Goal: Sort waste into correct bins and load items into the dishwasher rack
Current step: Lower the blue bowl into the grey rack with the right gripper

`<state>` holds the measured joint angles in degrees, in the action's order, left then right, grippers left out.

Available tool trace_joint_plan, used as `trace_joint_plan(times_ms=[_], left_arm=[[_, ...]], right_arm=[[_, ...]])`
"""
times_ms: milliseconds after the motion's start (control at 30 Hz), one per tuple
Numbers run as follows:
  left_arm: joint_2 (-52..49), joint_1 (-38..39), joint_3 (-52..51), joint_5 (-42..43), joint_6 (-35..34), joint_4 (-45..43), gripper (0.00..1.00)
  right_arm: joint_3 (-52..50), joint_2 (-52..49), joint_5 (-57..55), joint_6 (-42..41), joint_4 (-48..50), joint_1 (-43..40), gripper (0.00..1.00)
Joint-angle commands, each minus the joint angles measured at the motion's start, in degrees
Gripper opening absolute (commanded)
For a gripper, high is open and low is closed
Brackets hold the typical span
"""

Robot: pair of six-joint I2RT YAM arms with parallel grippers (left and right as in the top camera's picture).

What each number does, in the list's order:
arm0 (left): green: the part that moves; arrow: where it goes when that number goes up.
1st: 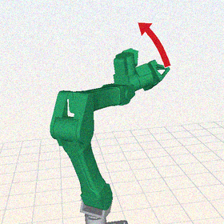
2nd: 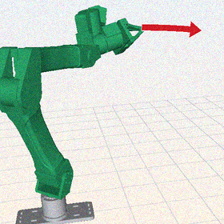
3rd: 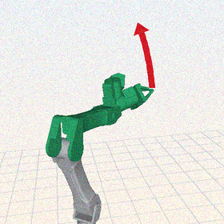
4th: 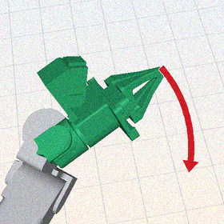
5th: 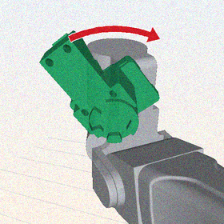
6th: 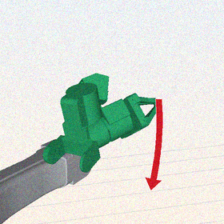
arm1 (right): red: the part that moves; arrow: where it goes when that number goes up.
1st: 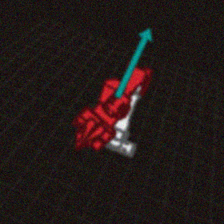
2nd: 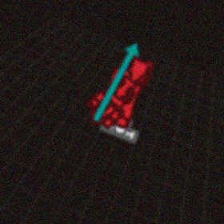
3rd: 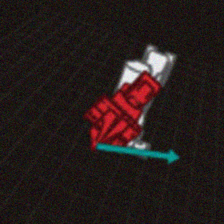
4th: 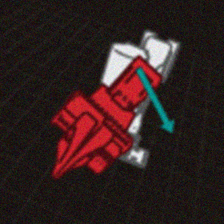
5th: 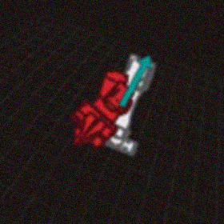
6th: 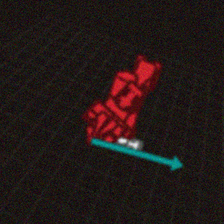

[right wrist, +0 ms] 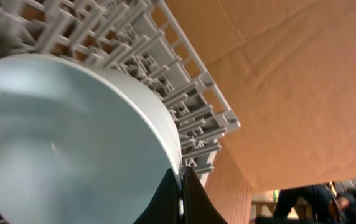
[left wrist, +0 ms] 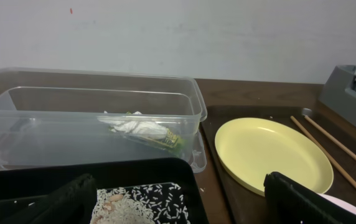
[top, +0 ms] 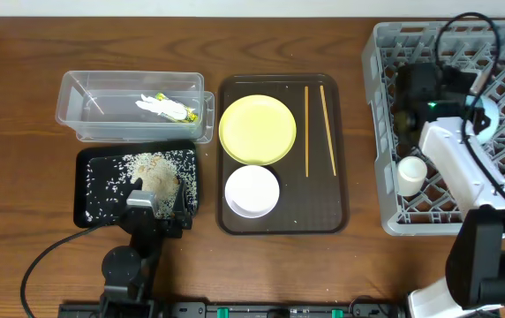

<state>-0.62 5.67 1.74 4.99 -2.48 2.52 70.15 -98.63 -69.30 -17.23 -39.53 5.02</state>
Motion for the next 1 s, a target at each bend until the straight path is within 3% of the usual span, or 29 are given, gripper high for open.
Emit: trace_joint_plan(times_ms=[0,667,833,967], left_arm=[[0.39,-0.31,-1.51,0.59,0.96,0.85,0.88],[0.39,-0.31,-1.51,0.59,0.96,0.85,0.88],[0.39,-0.31,-1.51,0.59,0.96,0.85,0.88],[0.39,-0.31,-1.51,0.59,0.96,0.85,0.88]], right_arm=[[0.46,0.17,-5.07,2.51,1.2,1.36,0.01],[0.46,0.37,-4.57,8.55,7.28,6.73,0.01],[0.28,0.04,-0.07,8.57,7.17,6.75,0.01],[0.28,-0.31,-4.11,9.81,6.82,6.49,0.01]])
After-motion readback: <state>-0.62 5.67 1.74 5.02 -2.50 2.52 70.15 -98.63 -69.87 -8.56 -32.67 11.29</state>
